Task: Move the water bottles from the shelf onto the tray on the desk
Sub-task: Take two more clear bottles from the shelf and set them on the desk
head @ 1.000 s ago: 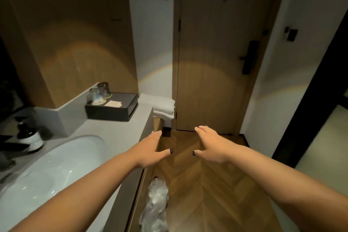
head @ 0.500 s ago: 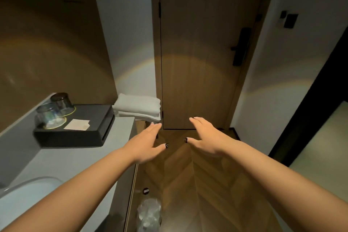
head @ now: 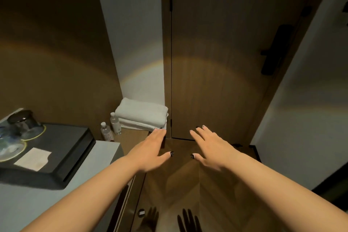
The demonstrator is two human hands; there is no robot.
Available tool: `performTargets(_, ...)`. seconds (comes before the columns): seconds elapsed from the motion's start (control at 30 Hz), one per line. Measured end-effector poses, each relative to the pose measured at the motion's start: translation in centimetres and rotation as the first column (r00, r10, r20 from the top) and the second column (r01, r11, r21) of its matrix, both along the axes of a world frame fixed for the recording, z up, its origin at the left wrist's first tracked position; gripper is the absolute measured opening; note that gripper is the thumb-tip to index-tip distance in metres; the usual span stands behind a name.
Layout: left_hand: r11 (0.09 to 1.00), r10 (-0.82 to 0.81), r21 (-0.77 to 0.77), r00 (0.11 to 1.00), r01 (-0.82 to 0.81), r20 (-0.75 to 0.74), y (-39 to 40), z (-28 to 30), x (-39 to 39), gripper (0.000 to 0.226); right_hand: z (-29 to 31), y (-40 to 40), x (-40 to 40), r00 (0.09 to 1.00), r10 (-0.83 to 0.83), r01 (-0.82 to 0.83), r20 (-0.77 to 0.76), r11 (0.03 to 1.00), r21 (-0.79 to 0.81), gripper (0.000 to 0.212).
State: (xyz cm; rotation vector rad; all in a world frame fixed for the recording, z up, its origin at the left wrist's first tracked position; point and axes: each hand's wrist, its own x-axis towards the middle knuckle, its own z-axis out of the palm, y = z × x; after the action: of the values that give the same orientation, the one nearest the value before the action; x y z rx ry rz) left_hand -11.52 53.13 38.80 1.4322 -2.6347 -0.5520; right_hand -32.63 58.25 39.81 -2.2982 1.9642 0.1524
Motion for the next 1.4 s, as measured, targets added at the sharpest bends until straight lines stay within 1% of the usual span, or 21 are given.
performTargets(0.1,0.999,0.041,-0.003,0.999,-0.041,0.014,-3.2,-1.0,-1.7,0.079,-0.3,-4.1,-2.3,0.997,0.068,-0.068,-0.042,0.998,0.015,0.074)
performTargets(0.2,0.994,0.106,0.018,0.994,-0.106,0.01,-6.1,-2.2,-1.9,0.079,-0.8,-7.9,-3.1,0.991,0.128,-0.126,-0.042,0.991,0.042,0.074)
performTargets(0.43,0.962,0.27,0.047,0.963,-0.268,-0.022,-13.5,-4.8,0.9,0.08,-2.8,-18.2,-1.0,0.963,0.269,-0.265,-0.026,0.958,0.108,0.074)
performTargets(0.5,0.943,0.329,0.077,0.943,-0.325,-0.051,-16.4,-5.8,2.0,0.081,-3.5,-21.7,0.2,0.95,0.311,-0.305,-0.036,0.945,0.114,0.074)
performTargets(0.63,0.855,0.515,0.185,0.839,-0.485,-0.178,-22.2,-7.8,4.1,0.079,-4.7,-29.1,2.9,0.921,0.385,-0.377,-0.052,0.918,0.123,0.074)
performTargets(0.73,0.778,0.625,0.246,0.756,-0.579,-0.196,-26.1,-9.0,5.4,0.08,-5.5,-34.4,5.1,0.892,0.447,-0.432,-0.067,0.887,0.163,0.074)
performTargets(0.8,0.746,0.662,0.255,0.726,-0.615,-0.186,-28.3,-9.3,6.2,0.083,-6.2,-37.7,6.5,0.872,0.486,-0.469,-0.062,0.865,0.178,0.074)
performTargets(0.87,0.709,0.705,0.231,0.671,-0.666,-0.229,-30.2,-9.7,7.0,0.087,-6.6,-40.7,8.0,0.857,0.514,-0.499,-0.041,0.846,0.186,0.072)
performTargets(0.9,0.683,0.73,0.236,0.642,-0.691,-0.234,-31.1,-10.0,7.5,0.083,-6.7,-41.9,8.7,0.853,0.521,-0.507,-0.022,0.839,0.196,0.071)
performTargets(0.97,0.653,0.757,0.259,0.626,-0.711,-0.19,-32.2,-10.1,8.3,0.07,-6.7,-44.2,9.9,0.857,0.514,-0.51,0.039,0.833,0.216,0.072)
performTargets(1.0,0.649,0.76,0.262,0.628,-0.715,-0.169,-32.7,-10.2,8.6,0.069,-6.7,-45.2,10.4,0.844,0.535,-0.529,0.036,0.821,0.213,0.073)
performTargets(1.07,0.635,0.772,0.242,0.614,-0.734,-0.165,-34.2,-10.7,9.4,0.067,-7.1,-47.4,11.3,0.787,0.615,-0.6,-0.042,0.78,0.176,0.073)
performTargets(1.1,0.617,0.787,0.241,0.593,-0.75,-0.17,-35.0,-10.9,9.6,0.067,-7.5,-48.6,11.7,0.77,0.636,-0.621,-0.047,0.764,0.175,0.073)
performTargets(1.2,0.532,0.847,0.288,0.502,-0.796,-0.175,-37.3,-11.7,10.1,0.074,-8.5,-52.6,13.1,0.756,0.654,-0.644,0.025,0.735,0.213,0.073)
performTargets(1.27,0.485,0.874,0.286,0.454,-0.826,-0.171,-39.1,-12.7,10.5,0.076,-9.2,-55.7,13.9,0.713,0.701,-0.685,0.016,0.691,0.231,0.073)
performTargets(1.3,0.461,0.887,0.27,0.431,-0.845,-0.166,-39.9,-12.7,10.5,0.072,-9.4,-57.3,14.3,0.69,0.724,-0.702,0.006,0.667,0.248,0.073)
performTargets(1.37,0.363,0.93,0.292,0.325,-0.885,-0.17,-41.6,-12.8,10.6,0.065,-9.7,-60.4,14.9,0.656,0.755,-0.725,0.01,0.626,0.288,0.072)
performTargets(1.4,0.317,0.946,0.312,0.278,-0.896,-0.166,-42.6,-12.8,10.6,0.067,-9.9,-61.8,15.3,0.647,0.762,-0.733,0.028,0.611,0.3,0.072)
